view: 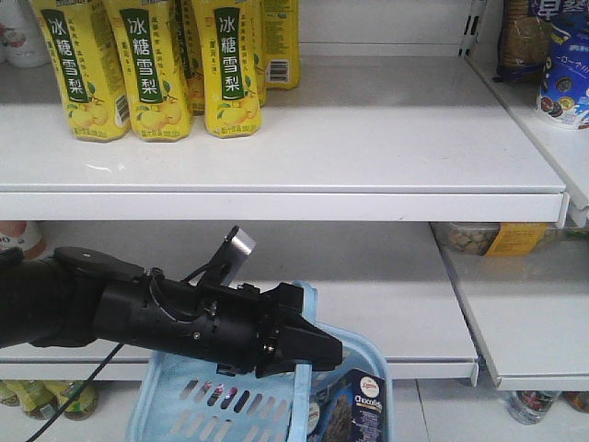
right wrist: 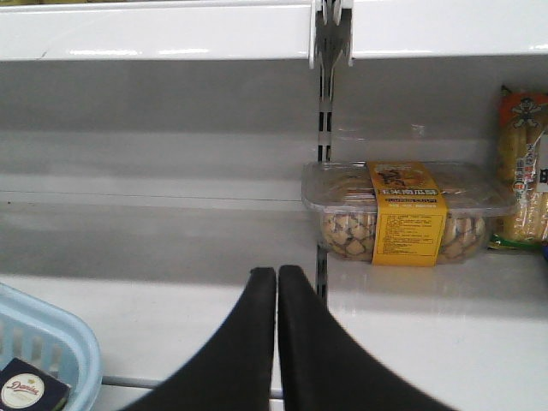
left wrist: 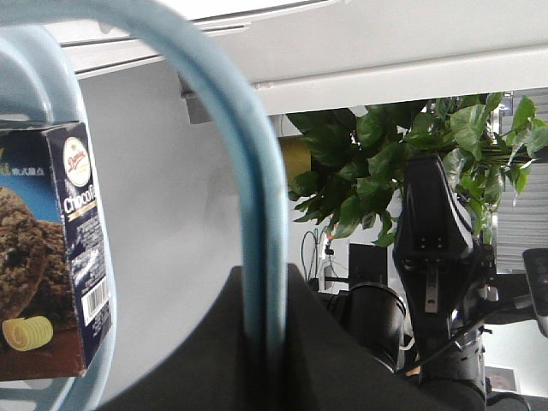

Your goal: Left arm holds basket, right arm returns cookies

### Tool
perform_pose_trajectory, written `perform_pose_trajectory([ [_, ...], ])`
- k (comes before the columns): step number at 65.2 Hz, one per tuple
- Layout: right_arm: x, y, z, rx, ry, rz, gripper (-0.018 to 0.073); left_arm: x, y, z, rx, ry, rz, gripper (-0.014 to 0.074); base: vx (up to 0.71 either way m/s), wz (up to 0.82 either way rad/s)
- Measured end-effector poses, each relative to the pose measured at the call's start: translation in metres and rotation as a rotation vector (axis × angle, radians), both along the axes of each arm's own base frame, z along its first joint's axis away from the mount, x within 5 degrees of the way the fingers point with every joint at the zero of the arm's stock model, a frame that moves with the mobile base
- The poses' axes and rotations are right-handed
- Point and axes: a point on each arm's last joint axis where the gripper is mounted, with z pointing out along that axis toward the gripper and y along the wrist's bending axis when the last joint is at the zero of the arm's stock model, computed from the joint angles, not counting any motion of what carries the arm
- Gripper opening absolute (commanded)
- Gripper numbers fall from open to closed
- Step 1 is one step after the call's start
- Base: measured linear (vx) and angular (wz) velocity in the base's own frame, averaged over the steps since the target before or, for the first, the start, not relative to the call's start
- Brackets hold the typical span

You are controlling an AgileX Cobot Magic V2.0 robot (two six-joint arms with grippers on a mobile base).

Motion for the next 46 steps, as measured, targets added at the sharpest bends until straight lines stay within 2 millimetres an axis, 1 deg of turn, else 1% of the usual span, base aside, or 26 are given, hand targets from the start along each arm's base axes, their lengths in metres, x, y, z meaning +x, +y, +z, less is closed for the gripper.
perform_pose_trajectory([
  [15,0.000,0.000,0.001,0.004,-0.013,0.000,-0.0008,0.000,0.000,0.000,0.000,0.000,0.000,-0.0006,0.00,0.00],
  [28,0.000,0.001,0.008,0.120,-0.048,0.001,-0.0008,0.000,0.000,0.000,0.000,0.000,0.000,-0.0006,0.00,0.00],
  [32,-0.001,0.001,0.017,0.147,-0.072,0.004,-0.0008,0.000,0.000,0.000,0.000,0.000,0.000,-0.0006,0.00,0.00],
  [39,-0.001,0.001,0.040,0.168,-0.101,0.007,-0.0008,0.000,0.000,0.000,0.000,0.000,0.000,-0.0006,0.00,0.00],
  [46,0.006,0.002,0.059,0.168,-0.073,0.005,-0.0008,0.000,0.000,0.000,0.000,0.000,0.000,-0.0006,0.00,0.00],
])
